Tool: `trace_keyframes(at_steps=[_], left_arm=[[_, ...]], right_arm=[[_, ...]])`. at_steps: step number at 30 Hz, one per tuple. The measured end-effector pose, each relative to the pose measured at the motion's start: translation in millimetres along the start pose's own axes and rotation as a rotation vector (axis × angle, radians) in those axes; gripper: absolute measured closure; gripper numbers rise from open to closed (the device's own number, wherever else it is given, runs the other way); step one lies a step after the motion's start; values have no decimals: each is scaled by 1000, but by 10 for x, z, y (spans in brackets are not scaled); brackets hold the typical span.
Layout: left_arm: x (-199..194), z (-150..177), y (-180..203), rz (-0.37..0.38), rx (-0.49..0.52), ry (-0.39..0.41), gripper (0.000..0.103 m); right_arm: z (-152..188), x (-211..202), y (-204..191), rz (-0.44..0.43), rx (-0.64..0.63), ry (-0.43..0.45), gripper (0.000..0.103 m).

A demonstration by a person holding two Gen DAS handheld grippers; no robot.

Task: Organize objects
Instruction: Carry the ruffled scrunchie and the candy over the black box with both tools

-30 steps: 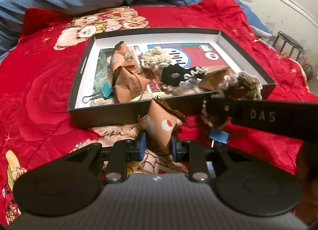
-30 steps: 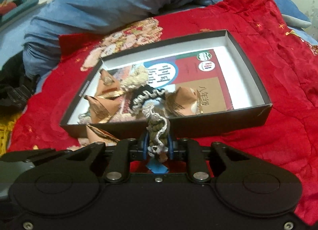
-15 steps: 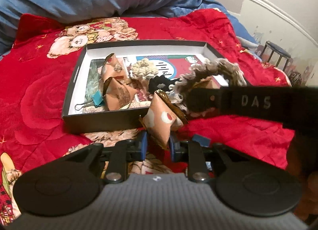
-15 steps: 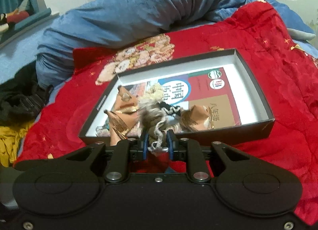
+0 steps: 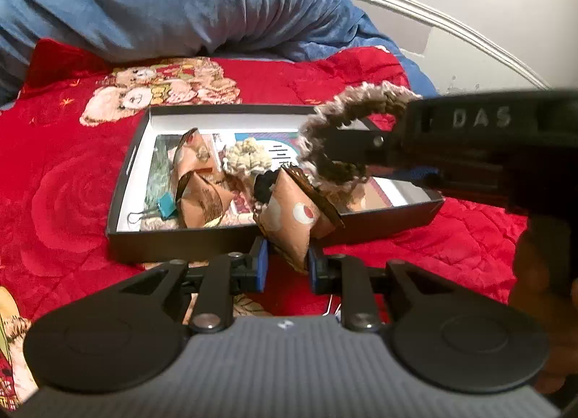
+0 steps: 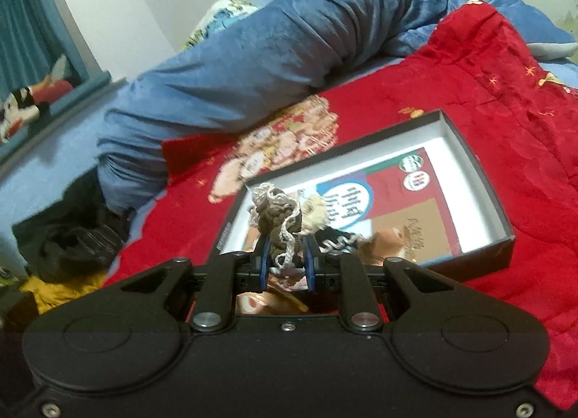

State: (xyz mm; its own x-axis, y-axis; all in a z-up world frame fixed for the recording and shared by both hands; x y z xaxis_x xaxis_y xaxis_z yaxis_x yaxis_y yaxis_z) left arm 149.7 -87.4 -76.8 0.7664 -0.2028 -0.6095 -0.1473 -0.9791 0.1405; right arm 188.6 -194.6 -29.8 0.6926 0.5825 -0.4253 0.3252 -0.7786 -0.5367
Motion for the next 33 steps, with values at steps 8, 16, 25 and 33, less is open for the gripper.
trace_keyframes(at_steps=[8,16,25,33], left_arm=[[-109,-103,5,-4,8,58,77],[-256,-289,-4,-29,18,141,77],[-280,-596,0,-22,-15,214,77],[-64,-772,74,-28,-23,228,77]], right_arm=[[-131,-127,-64,-98,54,64,84],[-316,-262,37,-92,97,160,84],[-636,-294,319,-59,109,222,84],[-860,-152,501,-91,139,237,84]])
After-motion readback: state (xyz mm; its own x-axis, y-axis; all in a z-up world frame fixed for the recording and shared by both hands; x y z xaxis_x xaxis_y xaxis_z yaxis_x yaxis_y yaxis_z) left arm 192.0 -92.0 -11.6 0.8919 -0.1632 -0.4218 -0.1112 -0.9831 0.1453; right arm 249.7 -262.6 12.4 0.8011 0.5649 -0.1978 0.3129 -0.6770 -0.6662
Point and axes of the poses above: each gripper's, at about its wrist camera, not at the fingertips, and x roughly the way its jaws point, y to its right, z to its underside, the point moved 7 cm from there along x, roughly the way its jaws point, and after that the axes turned 2 degrees about -z, right-handed, at the moved point
